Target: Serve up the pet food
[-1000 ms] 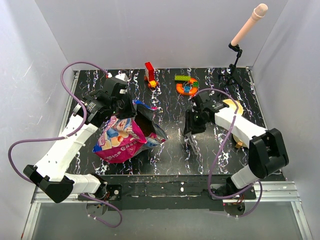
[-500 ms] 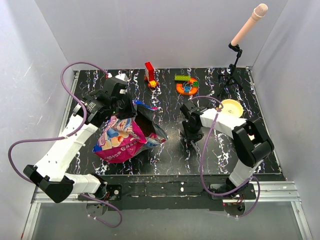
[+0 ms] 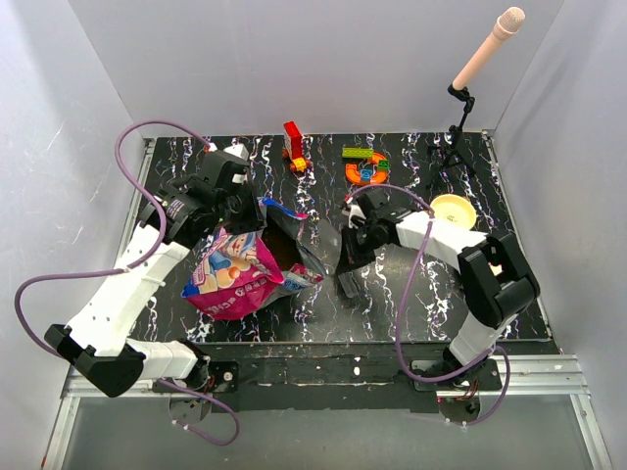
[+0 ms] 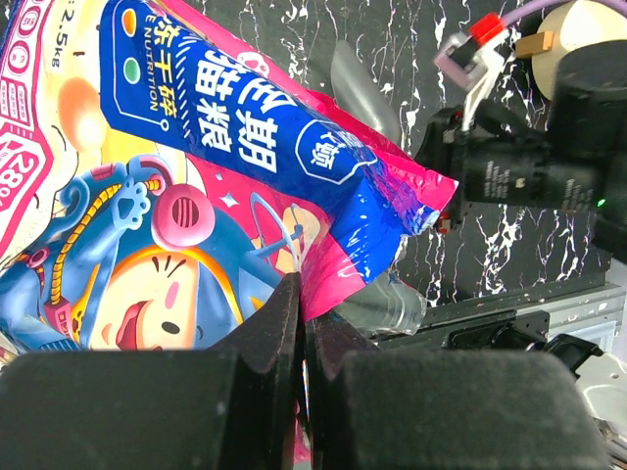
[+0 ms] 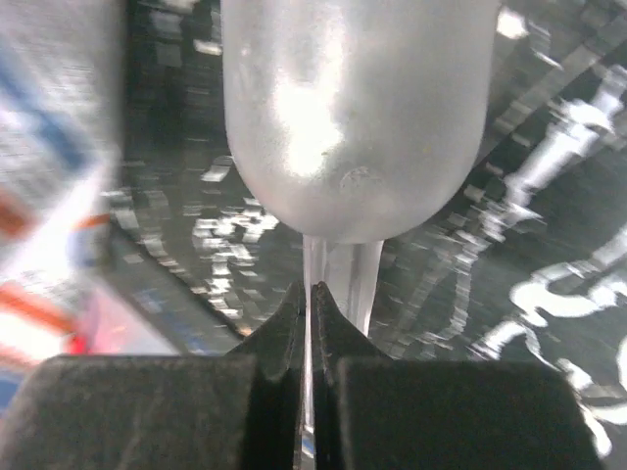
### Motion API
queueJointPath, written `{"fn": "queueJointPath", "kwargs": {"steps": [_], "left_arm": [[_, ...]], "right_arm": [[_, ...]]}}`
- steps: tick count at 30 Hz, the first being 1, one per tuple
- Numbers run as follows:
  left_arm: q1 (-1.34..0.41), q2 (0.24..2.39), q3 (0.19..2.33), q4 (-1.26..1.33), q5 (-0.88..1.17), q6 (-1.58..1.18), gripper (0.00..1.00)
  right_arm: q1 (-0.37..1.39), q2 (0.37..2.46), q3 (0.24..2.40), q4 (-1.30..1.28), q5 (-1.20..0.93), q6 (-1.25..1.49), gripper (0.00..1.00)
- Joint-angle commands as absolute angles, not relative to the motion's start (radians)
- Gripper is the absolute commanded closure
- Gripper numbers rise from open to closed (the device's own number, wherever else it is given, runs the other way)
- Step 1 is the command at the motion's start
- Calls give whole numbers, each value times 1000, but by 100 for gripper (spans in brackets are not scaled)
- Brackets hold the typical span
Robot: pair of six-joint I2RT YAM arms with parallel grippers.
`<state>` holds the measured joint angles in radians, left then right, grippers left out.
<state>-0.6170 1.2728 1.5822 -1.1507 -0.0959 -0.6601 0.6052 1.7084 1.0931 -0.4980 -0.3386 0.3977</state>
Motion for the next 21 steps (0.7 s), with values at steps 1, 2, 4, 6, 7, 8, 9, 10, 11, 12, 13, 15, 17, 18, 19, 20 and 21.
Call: {"fn": "queueJointPath", "kwargs": {"steps": [1,2,4,6,7,8,9,10,11,12,13,15,17,18,19,20,21], "left_arm": [[-623,1230,1660,-1092,-46,-689,100],[-623,1232,1664,-1097,-46,-689,100],[-621,1235,1677,-1111,-49,-689,100],[-623,1239,1695,-1124,-49,-684,100],[-623,1244,1703,-1134,-49,-683,100],[-623,1246,1713,-1138,-52,-680,100],[-623,1249,1720,-1144,-52,-678,100],[-623,1250,1730,-1146,-51,-678,100],[-623,1253,1736,-1149,-52,-675,100],[-623,1252,1746,-1152,-52,-670,100],[-623,1253,1755,-1158,-54,-666,100],[-623,1256,1764,-1173,-58,-661,100],[-623,1252,1764,-1177,-57,-661,100],[-623,1249,1760,-1174,-54,-663,100],[-621,1246,1755,-1172,-46,-667,100],[-623,1244,1752,-1167,-41,-669,100],[-623,1243,1752,-1164,-35,-669,100]], "right_arm": [[519,1693,1034,-166,-862,520,99],[505,1721,1019,-103,-909,543,99],[480,1785,997,-11,-994,601,99],[459,1850,968,156,-1090,684,99],[451,1879,963,191,-1109,695,99],[445,1900,969,178,-1118,668,99],[443,1913,974,141,-1103,628,99],[440,1924,989,64,-1073,574,99],[436,1925,985,51,-1060,527,99],[431,1927,971,67,-1057,519,99],[426,1925,959,74,-1049,511,99],[414,1918,931,97,-1022,500,97],[394,1921,894,145,-1026,506,93],[387,1921,873,158,-1017,506,89],[376,1918,852,173,-1016,500,84],[368,1916,833,185,-1009,500,80],[364,1913,819,181,-1000,492,78]]}}
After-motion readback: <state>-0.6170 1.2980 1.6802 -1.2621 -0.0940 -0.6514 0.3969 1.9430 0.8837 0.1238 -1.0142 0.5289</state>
